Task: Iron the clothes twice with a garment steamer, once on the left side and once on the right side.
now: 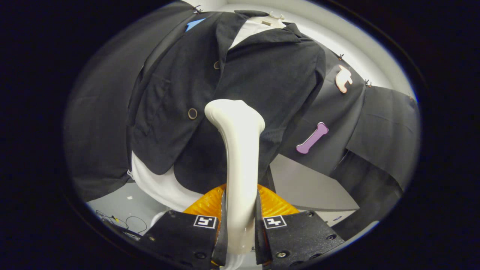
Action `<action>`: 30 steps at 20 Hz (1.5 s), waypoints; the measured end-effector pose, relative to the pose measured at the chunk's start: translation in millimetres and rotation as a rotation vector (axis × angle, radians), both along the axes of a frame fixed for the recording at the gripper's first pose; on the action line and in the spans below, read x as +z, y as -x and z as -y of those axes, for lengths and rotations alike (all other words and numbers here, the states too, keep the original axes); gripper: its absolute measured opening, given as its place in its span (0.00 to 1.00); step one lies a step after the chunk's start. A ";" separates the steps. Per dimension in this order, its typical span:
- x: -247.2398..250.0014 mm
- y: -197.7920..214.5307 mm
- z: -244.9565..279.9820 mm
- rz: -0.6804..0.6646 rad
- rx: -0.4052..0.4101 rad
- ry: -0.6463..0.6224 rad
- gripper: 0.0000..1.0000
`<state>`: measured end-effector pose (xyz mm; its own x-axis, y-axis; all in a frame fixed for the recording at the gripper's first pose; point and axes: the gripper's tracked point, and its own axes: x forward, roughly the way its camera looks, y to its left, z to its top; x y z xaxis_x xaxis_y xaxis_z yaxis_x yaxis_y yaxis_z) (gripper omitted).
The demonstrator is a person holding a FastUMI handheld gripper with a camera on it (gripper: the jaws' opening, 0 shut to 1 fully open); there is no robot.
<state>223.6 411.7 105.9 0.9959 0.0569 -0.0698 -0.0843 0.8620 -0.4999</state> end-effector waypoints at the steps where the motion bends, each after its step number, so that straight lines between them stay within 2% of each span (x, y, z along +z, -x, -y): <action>1: -4.6 -1.2 1.9 -0.006 -0.002 0.004 0.32; 19: -110.9 -3.8 26.1 -0.184 -0.026 0.042 0.32; 24: -95.9 6.3 24.9 -0.173 -0.015 -0.015 0.32; 30: -0.2 43.6 30.6 -0.065 0.030 -0.126 0.32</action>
<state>180.0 381.0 105.7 0.9873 0.0988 -0.1244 -0.1395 0.9140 -0.3809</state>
